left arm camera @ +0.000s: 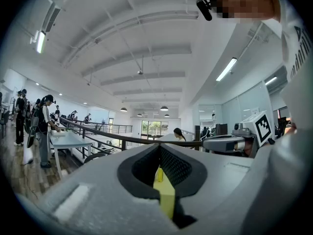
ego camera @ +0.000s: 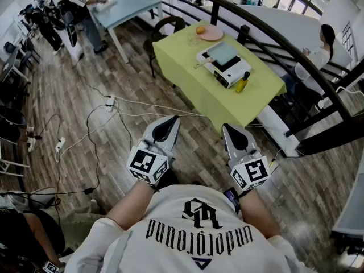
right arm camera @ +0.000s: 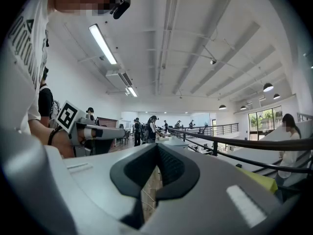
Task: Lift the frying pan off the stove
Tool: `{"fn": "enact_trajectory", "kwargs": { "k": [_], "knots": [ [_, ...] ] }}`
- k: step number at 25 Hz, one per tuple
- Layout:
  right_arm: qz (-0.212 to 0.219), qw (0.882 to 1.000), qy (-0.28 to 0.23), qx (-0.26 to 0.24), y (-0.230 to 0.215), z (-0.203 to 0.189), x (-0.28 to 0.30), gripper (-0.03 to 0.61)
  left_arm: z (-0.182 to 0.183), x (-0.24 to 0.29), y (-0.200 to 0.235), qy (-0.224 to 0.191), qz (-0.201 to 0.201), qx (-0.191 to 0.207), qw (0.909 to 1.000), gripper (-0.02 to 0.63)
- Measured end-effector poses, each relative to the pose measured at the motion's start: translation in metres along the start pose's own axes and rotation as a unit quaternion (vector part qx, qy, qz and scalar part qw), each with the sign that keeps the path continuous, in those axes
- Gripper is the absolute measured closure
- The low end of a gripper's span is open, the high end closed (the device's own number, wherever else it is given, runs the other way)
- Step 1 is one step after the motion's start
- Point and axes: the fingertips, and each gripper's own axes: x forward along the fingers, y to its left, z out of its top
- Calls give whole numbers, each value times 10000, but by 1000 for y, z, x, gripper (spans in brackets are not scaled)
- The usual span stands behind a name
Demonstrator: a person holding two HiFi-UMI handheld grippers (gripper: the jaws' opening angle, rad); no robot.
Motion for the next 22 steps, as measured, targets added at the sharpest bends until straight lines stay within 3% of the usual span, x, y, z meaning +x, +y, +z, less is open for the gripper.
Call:
{"fn": "enact_trajectory", "kwargs": {
  "k": [11, 22],
  "knots": [
    [157, 9999, 40, 38, 7, -1, 16, 578, -2, 1, 16, 16, 22, -51, 10000, 606],
    [500, 9983, 144, 248, 22, -7, 97, 577, -4, 6, 95, 18, 126, -121, 9998, 606]
  ]
}}
